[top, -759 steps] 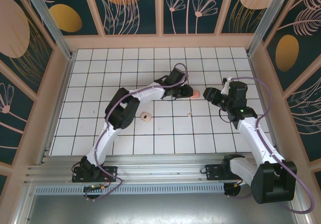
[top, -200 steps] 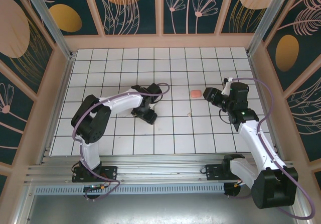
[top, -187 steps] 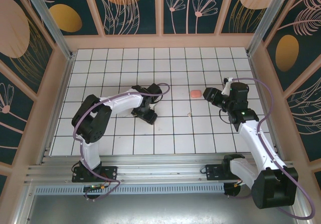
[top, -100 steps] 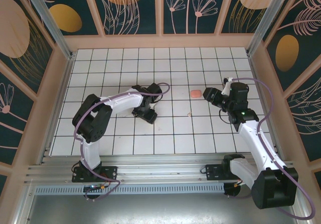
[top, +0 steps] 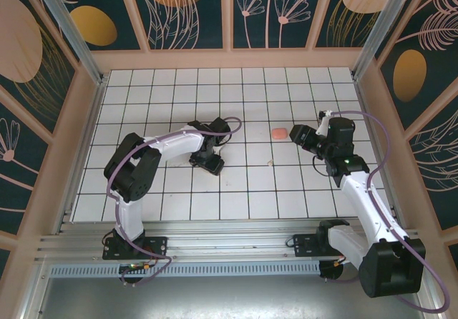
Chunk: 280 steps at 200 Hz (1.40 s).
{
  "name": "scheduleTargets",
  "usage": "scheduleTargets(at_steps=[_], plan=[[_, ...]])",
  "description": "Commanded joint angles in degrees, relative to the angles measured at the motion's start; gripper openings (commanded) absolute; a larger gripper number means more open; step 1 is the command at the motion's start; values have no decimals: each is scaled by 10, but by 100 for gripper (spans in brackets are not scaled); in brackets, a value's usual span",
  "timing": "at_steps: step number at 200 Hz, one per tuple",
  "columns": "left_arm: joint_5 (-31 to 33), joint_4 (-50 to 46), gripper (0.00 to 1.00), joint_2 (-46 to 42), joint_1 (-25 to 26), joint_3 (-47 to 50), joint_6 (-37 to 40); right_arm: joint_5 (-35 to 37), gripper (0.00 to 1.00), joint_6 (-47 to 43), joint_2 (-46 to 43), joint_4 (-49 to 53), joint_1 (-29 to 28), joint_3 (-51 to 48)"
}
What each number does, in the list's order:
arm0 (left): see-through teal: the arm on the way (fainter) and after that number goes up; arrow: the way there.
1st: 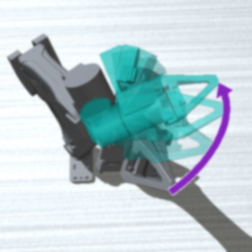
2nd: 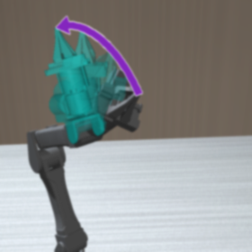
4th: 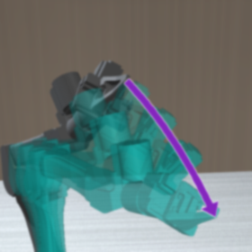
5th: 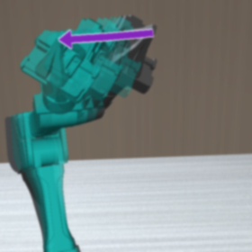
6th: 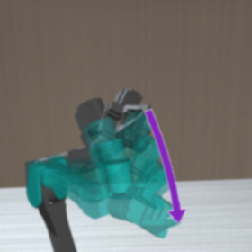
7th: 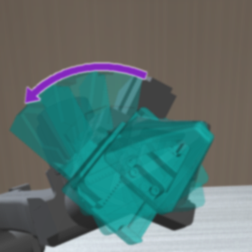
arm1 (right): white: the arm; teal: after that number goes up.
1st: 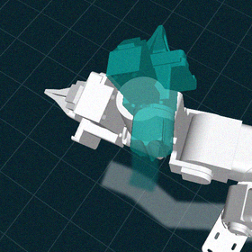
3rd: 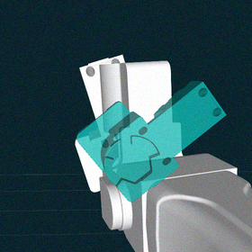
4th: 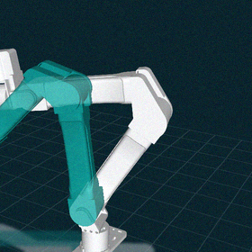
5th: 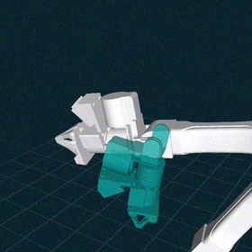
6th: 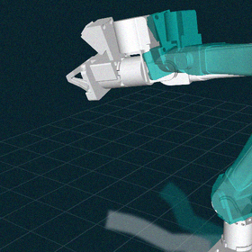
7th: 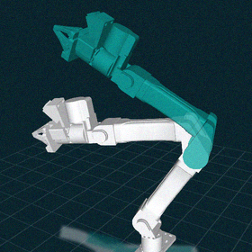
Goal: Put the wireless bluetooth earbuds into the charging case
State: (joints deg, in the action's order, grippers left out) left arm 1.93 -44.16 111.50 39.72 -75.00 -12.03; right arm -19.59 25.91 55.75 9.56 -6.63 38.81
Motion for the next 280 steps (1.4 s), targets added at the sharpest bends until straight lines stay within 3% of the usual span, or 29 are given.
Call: scheduleTargets(at_steps=[1, 76, 144, 162, 211, 241, 280], plan=[[-15, 5, 63, 11, -3, 9, 1, 0, 53, 3, -11, 7, -4, 3], [-17, 11, 53, -4, -4, 26, -1, -1, 53, 5, -10, 7, -5, 5], [2, 50, 37, -58, -4, 36, 31, -32, 53, -4, -9, 7, -7, 13], [-9, 90, 31, -81, -3, 46, 65, -60, 52, -12, -7, -2, -10, 16], [-106, 257, 30, -174, -3, 112, 130, -130, 51, -23, 2, -25, -27, 21], [-198, 430, 29, -259, -3, 225, 184, -178, 50, -29, 22, -53, -68, 21], [-212, 502, 28, -297, -1, 274, 253, -180, 50, -30, 54, -85, -138, 28]])
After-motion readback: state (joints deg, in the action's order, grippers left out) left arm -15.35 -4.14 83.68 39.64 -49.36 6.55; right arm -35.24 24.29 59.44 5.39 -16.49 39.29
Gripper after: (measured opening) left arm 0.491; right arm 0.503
